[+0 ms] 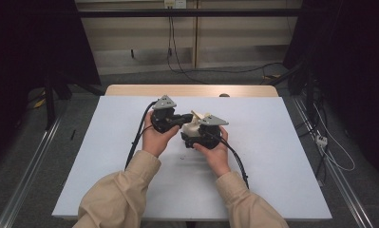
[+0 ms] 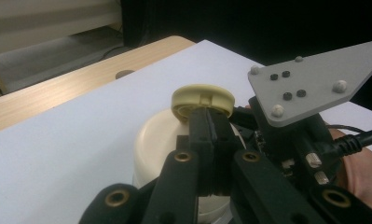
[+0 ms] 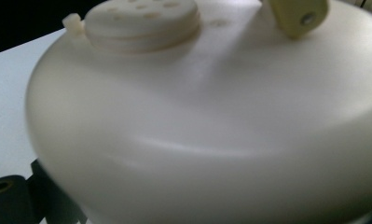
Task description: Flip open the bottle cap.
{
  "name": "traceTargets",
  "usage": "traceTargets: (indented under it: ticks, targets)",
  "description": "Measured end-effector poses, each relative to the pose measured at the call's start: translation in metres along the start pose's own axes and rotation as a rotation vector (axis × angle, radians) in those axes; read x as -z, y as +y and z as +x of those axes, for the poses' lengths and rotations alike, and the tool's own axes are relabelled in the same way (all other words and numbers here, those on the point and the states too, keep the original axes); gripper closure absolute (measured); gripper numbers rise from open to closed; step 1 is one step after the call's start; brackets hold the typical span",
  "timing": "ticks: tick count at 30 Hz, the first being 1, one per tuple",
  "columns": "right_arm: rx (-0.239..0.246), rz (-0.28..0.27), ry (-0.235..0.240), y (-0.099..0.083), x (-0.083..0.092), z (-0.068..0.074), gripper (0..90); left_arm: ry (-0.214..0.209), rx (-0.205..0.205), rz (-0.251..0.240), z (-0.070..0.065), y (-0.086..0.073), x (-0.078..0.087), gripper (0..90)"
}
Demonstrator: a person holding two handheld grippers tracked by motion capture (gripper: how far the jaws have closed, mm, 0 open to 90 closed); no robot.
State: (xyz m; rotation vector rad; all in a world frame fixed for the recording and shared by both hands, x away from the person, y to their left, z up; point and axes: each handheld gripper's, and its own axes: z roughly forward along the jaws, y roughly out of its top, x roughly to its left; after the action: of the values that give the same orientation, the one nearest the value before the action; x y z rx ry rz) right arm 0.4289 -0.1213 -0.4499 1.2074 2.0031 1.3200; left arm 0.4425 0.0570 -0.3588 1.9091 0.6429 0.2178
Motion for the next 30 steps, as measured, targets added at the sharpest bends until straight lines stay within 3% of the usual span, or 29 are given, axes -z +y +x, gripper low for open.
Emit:
traceTargets:
  ticks: [30]
  targets:
    - [0.002,-0.001,0.001,0.0000,0.0003,0.0000,4.4,-0.001,-0.005,0.007,-0.0007,0.0042,-0.0066,90.0]
